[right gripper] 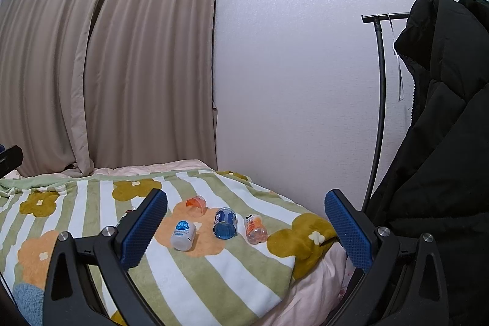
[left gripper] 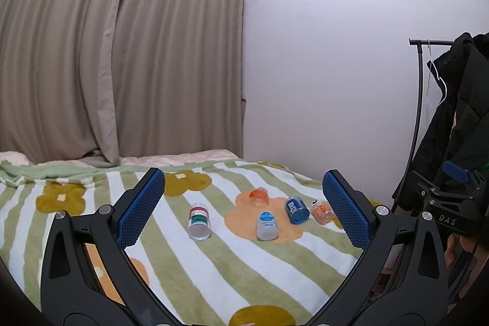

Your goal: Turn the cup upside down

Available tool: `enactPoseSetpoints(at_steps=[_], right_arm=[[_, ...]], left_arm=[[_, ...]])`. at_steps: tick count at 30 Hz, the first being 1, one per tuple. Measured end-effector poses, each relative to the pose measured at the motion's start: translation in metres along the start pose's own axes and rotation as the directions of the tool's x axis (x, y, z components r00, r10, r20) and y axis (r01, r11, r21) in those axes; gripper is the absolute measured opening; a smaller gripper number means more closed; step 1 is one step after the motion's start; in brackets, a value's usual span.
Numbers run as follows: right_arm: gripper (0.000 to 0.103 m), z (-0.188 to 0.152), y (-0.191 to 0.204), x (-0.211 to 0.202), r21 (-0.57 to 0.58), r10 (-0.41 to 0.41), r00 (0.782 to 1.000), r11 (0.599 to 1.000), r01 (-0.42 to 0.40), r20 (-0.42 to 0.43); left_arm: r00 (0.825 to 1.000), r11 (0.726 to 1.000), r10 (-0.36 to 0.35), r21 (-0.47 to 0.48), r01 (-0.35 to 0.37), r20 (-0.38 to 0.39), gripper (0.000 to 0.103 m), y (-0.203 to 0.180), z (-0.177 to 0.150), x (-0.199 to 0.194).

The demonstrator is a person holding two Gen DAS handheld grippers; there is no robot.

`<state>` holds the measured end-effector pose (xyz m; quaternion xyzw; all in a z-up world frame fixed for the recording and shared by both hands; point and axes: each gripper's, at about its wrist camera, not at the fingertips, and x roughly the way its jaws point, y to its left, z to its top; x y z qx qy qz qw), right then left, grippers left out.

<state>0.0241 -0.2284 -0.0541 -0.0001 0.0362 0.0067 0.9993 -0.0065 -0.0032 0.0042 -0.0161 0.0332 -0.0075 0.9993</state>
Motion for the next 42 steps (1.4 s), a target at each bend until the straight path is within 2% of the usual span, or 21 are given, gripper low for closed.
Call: enactPoseSetpoints(at_steps=[32, 42], right_arm=[[0.103, 0.000, -0.001, 0.001, 0.003, 0.000, 1.000, 1.000, 0.000, -0.007], [0.103, 0.004, -0.001, 0.013, -0.005, 0.010, 1.000, 1.000, -0.011, -0.026]], left_arm=[[1.000, 1.000, -0.003, -0.004, 0.003, -0.006, 0.103, 0.000, -0.001, 0.002], [0.999, 1.000, -0.007, 0.014, 0.007, -0.049, 0.103, -0.005, 0.012, 0.030]])
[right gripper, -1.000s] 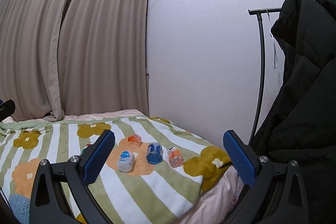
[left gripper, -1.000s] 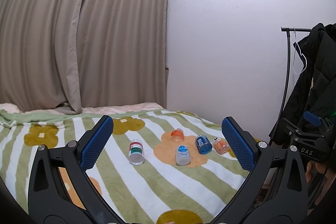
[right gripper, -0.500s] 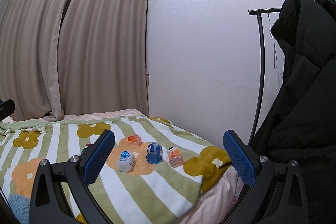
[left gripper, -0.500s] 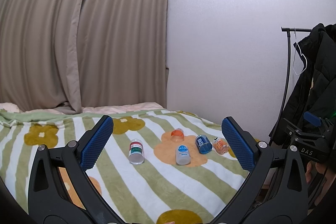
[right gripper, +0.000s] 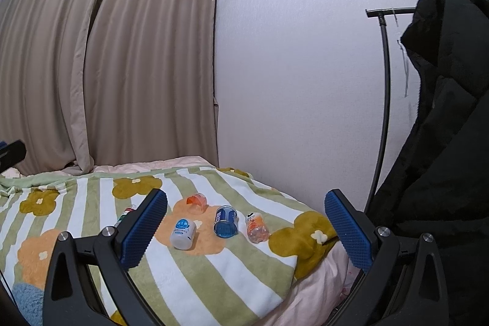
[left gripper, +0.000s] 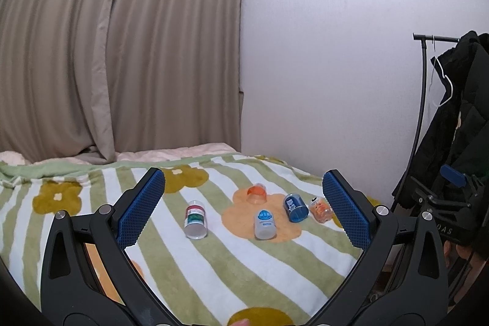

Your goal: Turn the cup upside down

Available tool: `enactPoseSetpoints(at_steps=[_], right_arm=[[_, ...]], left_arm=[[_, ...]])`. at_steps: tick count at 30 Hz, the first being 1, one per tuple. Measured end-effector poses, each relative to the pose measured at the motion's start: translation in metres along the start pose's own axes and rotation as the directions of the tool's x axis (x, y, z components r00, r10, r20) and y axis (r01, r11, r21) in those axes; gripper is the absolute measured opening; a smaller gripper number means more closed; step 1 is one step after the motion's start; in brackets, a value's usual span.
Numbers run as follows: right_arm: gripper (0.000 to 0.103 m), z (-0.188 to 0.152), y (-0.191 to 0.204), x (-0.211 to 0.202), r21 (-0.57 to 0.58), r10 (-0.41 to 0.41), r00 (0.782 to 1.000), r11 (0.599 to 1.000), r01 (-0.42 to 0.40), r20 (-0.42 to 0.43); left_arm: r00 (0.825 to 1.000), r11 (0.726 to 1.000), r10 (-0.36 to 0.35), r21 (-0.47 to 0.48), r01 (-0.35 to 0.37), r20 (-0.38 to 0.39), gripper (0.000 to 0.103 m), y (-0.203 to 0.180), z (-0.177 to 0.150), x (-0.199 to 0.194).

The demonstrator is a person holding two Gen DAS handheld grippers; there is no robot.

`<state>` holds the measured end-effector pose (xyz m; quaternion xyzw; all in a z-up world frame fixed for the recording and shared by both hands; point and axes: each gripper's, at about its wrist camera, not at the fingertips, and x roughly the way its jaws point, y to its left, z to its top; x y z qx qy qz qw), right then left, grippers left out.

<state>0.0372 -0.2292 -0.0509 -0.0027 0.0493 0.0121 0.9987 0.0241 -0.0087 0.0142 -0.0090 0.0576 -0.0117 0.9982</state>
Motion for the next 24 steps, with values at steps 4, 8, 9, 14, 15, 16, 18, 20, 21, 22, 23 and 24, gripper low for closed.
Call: enactPoseSetpoints(at_steps=[4, 8, 9, 14, 15, 16, 18, 20, 21, 22, 23, 24], right_arm=[[0.103, 0.006, 0.000, 0.018, 0.000, 0.028, 0.999, 1.000, -0.028, -0.015], [0.103, 0.012, 0.001, 0.047, -0.013, 0.068, 0.996, 0.998, -0.069, -0.051], [0.103, 0.011, 0.001, 0.055, -0.014, 0.078, 0.995, 0.997, -0.079, -0.060], [0.103, -0.001, 0.002, 0.103, -0.013, 0.119, 0.984, 0.992, -0.122, -0.130], [0.103, -0.006, 0.002, 0.114, -0.007, 0.126, 0.981, 0.992, -0.129, -0.150], [0.103, -0.010, 0.003, 0.123, -0.004, 0.129, 0.978, 0.991, -0.131, -0.165], [0.103, -0.021, 0.004, 0.140, 0.006, 0.140, 0.970, 0.990, -0.142, -0.197], [0.103, -0.030, 0.006, 0.152, 0.007, 0.148, 0.965, 0.989, -0.150, -0.218], [0.103, -0.035, 0.008, 0.158, 0.005, 0.154, 0.962, 0.988, -0.157, -0.227], [0.103, -0.039, 0.010, 0.162, 0.001, 0.157, 0.959, 0.987, -0.161, -0.235], [0.103, -0.044, 0.012, 0.167, -0.002, 0.161, 0.956, 0.986, -0.167, -0.243], [0.103, -0.048, 0.015, 0.171, -0.005, 0.166, 0.954, 0.985, -0.172, -0.251]], left_arm=[[1.000, 1.000, -0.004, 0.023, 0.004, -0.016, 0.103, -0.005, 0.011, 0.023], [0.994, 0.998, -0.043, 0.044, 0.047, -0.097, 0.103, -0.008, 0.020, 0.066], [0.991, 0.997, -0.053, 0.056, 0.061, -0.126, 0.103, -0.010, 0.021, 0.082], [0.945, 0.987, -0.118, 0.068, 0.145, -0.304, 0.103, -0.014, 0.009, 0.170], [0.932, 0.985, -0.129, 0.062, 0.159, -0.339, 0.103, -0.015, 0.004, 0.188], [0.913, 0.983, -0.144, 0.054, 0.178, -0.381, 0.103, -0.017, -0.004, 0.210], [0.874, 0.980, -0.157, 0.040, 0.197, -0.460, 0.103, -0.018, -0.020, 0.247], [0.831, 0.978, -0.162, 0.028, 0.209, -0.532, 0.103, -0.021, -0.042, 0.284], [0.815, 0.977, -0.161, 0.025, 0.211, -0.557, 0.103, -0.020, -0.051, 0.298], [0.785, 0.976, -0.162, 0.019, 0.215, -0.598, 0.103, -0.022, -0.064, 0.317], [0.761, 0.976, -0.164, 0.007, 0.217, -0.628, 0.103, -0.023, -0.076, 0.333], [0.744, 0.977, -0.163, 0.000, 0.214, -0.648, 0.103, -0.024, -0.084, 0.345]])
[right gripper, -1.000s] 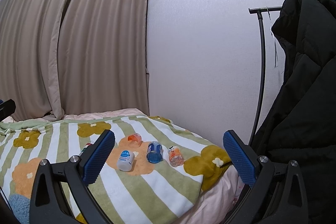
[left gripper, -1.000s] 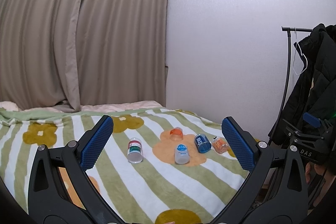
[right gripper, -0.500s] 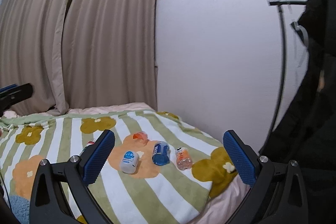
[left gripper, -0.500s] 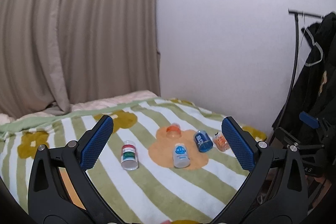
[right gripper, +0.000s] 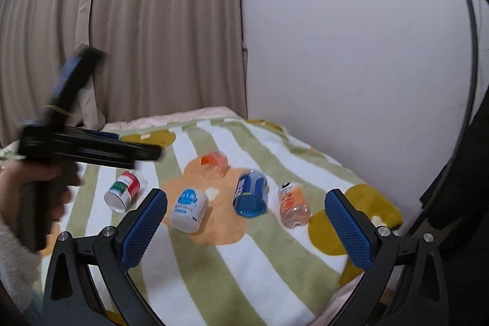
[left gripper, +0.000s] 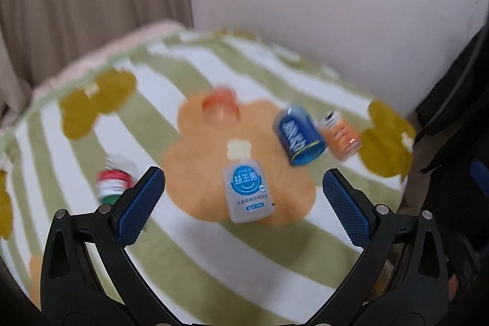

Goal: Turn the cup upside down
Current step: 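Move the left gripper to the white blue-labelled cup and close on it, then lift the white cup with the left gripper and turn it over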

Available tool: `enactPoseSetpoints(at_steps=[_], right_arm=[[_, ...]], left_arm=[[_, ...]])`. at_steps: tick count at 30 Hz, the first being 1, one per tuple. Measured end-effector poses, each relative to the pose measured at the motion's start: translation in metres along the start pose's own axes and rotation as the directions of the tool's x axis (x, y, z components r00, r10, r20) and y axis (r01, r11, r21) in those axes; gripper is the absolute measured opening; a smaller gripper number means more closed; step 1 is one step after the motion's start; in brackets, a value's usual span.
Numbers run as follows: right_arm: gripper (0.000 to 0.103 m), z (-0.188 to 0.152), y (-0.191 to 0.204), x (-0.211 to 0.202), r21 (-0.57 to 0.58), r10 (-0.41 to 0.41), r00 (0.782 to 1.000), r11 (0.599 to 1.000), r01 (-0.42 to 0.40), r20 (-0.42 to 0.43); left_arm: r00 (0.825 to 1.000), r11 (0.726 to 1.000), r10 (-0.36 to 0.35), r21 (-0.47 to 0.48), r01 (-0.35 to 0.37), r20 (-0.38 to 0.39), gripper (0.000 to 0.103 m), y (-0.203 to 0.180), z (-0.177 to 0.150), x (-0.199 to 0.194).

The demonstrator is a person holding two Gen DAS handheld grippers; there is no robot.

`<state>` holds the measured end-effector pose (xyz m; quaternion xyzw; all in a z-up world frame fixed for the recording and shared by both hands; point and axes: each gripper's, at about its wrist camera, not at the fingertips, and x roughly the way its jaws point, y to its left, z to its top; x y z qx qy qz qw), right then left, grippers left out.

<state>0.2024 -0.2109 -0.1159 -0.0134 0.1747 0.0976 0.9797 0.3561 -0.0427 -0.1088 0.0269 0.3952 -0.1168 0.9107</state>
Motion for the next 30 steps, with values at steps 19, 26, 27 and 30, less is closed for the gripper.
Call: enactPoseSetpoints(at_steps=[19, 26, 27, 30], right_arm=[[0.103, -0.039, 0.006, 0.060, 0.022, 0.050, 0.989, 0.999, -0.047, -0.136], [0.103, -0.038, 0.004, 0.054, 0.031, 0.050, 0.991, 0.998, -0.046, -0.127], [0.103, -0.037, 0.004, 0.052, 0.031, 0.049, 0.991, 0.998, -0.046, -0.125], [0.103, -0.033, 0.003, 0.044, 0.030, 0.048, 0.993, 0.999, -0.045, -0.110]], left_arm=[[0.959, 0.988, -0.089, -0.145, 0.050, -0.271, 0.087, 0.018, -0.023, 0.150], [0.947, 0.980, -0.144, -0.175, 0.096, -0.286, 0.060, 0.017, -0.027, 0.150], [0.950, 0.981, -0.147, -0.165, 0.104, -0.276, 0.060, 0.015, -0.027, 0.142], [0.957, 0.985, -0.146, -0.123, 0.118, -0.252, 0.060, 0.011, -0.030, 0.114]])
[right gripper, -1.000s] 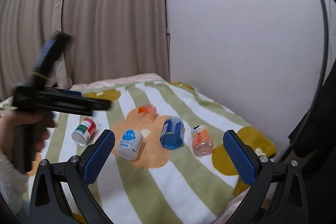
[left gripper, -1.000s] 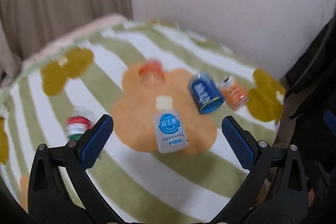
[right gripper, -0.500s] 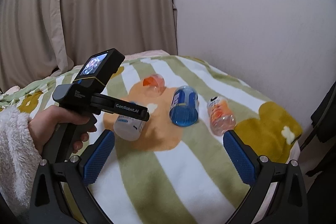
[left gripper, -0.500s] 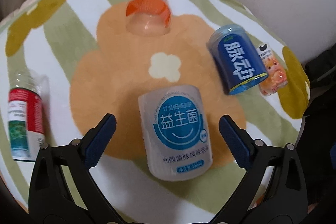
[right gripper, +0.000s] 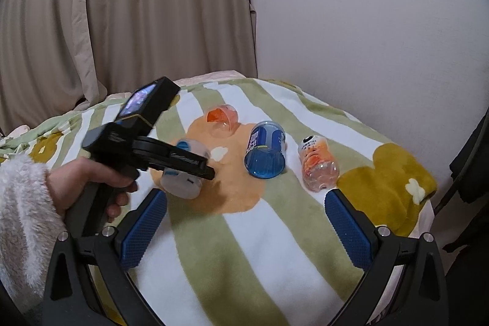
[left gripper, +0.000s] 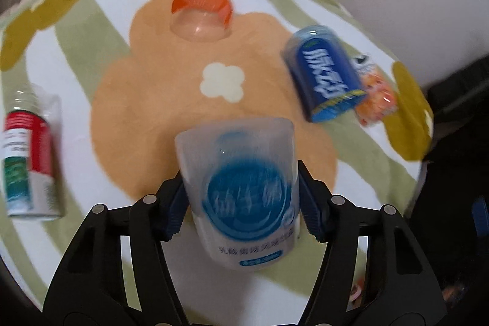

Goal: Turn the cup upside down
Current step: 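Lift the white cup with the left gripper and turn it over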

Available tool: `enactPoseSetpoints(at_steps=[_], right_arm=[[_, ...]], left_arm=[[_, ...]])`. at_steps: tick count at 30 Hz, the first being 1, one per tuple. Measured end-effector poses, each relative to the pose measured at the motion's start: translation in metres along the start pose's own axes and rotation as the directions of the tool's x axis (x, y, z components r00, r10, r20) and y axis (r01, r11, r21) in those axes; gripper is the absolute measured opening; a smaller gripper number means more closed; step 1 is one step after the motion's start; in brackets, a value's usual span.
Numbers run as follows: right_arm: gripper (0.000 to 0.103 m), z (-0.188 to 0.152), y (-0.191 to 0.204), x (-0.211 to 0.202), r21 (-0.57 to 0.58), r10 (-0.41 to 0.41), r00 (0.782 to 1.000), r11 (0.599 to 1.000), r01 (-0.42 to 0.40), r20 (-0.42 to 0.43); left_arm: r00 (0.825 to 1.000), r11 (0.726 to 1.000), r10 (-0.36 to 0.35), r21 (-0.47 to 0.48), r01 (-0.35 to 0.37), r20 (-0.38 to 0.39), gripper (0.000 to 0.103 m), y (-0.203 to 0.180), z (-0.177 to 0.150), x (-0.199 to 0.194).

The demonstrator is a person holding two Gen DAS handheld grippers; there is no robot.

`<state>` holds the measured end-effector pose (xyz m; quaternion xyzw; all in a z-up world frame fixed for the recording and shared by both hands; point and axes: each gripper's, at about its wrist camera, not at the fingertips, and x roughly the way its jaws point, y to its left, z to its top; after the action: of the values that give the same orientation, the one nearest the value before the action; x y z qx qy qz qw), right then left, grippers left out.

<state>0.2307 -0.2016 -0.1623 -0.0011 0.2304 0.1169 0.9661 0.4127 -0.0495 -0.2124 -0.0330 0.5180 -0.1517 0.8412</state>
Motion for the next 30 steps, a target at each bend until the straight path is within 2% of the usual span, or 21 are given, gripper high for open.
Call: enactPoseSetpoints(at_steps=[6, 12, 20, 30], right_arm=[[0.103, 0.005, 0.005, -0.020, 0.008, 0.016, 0.999, 1.000, -0.016, 0.036], [0.103, 0.003, 0.019, -0.033, 0.018, 0.040, 0.998, 0.999, -0.041, 0.047], [0.103, 0.005, 0.037, -0.043, -0.015, 0.062, 0.997, 0.998, -0.062, 0.050], [0.103, 0.008, 0.038, -0.048, -0.025, 0.053, 0.997, 0.998, -0.052, 0.059]], left_arm=[[0.999, 0.994, 0.035, 0.103, -0.034, -0.004, 0.058, -0.007, -0.034, -0.052], [0.999, 0.989, 0.047, 0.140, -0.047, 0.009, 0.058, 0.000, -0.073, -0.084], [0.999, 0.995, 0.032, 0.088, -0.035, 0.038, 0.057, 0.006, -0.086, -0.066], [0.998, 0.996, 0.002, 0.094, -0.007, 0.060, 0.056, 0.004, -0.090, -0.094]])
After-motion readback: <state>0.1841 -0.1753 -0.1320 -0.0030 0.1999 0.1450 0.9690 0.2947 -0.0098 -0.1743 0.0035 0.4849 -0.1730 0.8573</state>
